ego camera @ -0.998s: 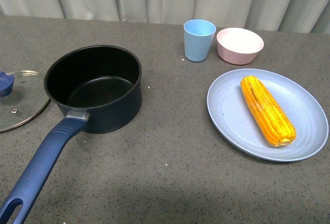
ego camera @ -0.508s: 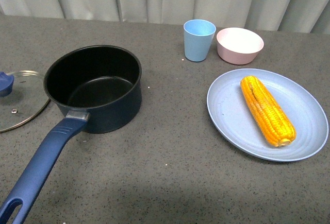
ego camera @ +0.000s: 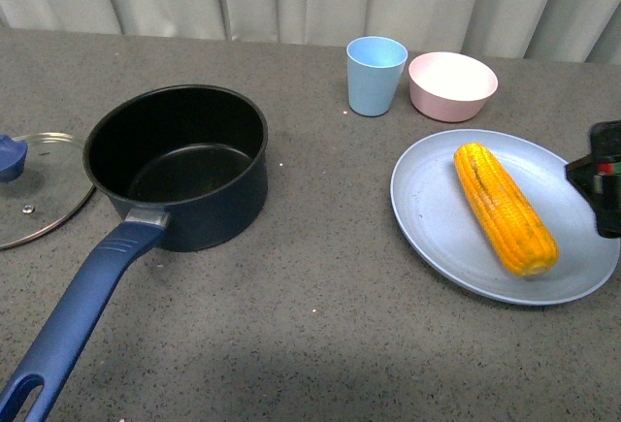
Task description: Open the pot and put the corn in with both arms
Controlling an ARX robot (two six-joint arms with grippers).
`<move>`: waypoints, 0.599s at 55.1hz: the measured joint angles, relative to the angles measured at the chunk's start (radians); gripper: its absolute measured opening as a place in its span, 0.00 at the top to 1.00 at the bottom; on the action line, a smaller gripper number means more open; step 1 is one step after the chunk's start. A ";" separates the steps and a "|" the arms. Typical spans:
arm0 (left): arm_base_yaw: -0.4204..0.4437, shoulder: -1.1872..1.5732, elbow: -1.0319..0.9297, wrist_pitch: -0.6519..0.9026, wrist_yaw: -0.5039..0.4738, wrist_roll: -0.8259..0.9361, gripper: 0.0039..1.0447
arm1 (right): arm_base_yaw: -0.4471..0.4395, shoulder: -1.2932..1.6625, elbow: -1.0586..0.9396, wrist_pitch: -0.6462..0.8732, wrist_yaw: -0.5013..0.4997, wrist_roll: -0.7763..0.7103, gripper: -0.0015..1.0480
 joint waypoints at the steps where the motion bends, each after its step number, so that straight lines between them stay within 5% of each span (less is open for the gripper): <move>1: 0.000 0.000 0.000 0.000 0.000 0.000 0.06 | 0.002 0.015 0.009 -0.002 0.002 0.007 0.09; 33: 0.000 0.000 0.000 0.000 0.000 0.000 0.06 | 0.068 0.470 0.338 -0.148 0.021 0.139 0.09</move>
